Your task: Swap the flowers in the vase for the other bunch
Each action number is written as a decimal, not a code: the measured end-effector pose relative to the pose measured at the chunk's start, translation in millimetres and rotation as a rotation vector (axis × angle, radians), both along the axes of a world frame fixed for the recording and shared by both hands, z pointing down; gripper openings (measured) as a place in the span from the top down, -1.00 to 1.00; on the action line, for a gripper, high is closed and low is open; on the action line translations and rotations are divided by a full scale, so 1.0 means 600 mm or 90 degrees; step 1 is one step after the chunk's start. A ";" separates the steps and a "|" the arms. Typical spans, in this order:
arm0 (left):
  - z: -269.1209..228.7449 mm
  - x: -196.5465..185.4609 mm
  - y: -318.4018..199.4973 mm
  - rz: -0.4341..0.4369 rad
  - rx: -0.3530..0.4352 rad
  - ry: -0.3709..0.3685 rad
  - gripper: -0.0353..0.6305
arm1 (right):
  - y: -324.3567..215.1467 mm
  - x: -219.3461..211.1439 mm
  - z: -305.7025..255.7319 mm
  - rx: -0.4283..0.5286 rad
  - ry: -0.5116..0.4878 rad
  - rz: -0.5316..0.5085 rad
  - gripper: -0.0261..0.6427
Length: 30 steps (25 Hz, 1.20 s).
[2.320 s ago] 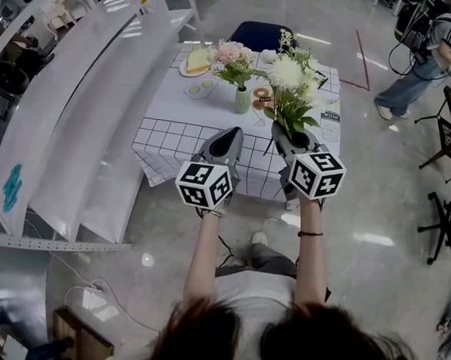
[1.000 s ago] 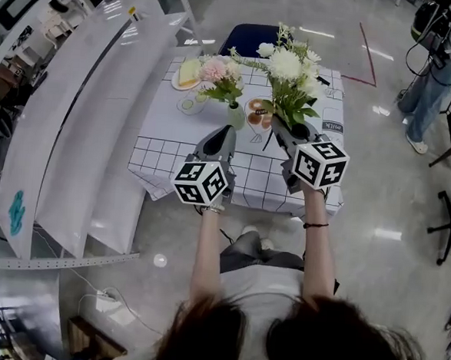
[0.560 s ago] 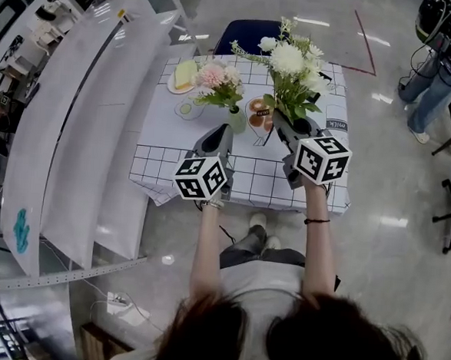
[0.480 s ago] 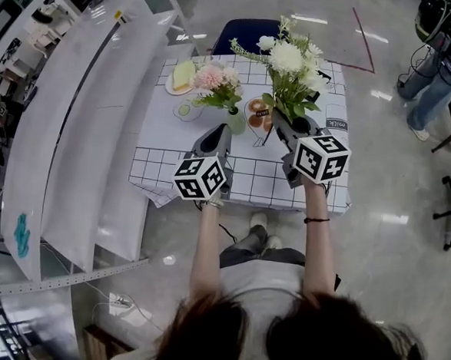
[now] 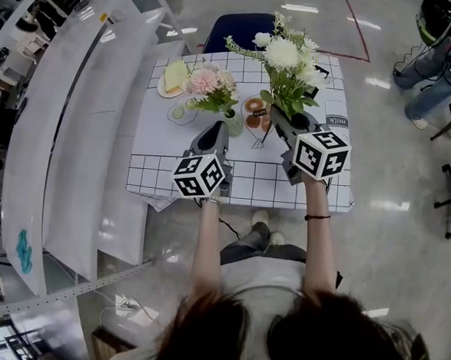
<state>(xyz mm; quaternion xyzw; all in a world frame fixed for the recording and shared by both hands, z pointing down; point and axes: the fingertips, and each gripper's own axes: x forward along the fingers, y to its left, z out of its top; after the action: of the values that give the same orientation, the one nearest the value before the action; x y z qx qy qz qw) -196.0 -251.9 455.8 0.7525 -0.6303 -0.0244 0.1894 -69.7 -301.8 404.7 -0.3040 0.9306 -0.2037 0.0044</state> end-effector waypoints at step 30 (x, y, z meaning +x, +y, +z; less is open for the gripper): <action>0.067 -0.014 -0.056 0.027 -0.037 0.028 0.27 | -0.035 0.020 0.028 -0.020 -0.014 0.071 0.76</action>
<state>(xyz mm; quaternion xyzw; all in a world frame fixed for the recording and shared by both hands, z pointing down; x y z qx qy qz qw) -204.4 -285.5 496.1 0.7589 -0.6105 -0.0184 0.2257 -57.6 -322.6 421.4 -0.3535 0.9088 -0.2207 0.0213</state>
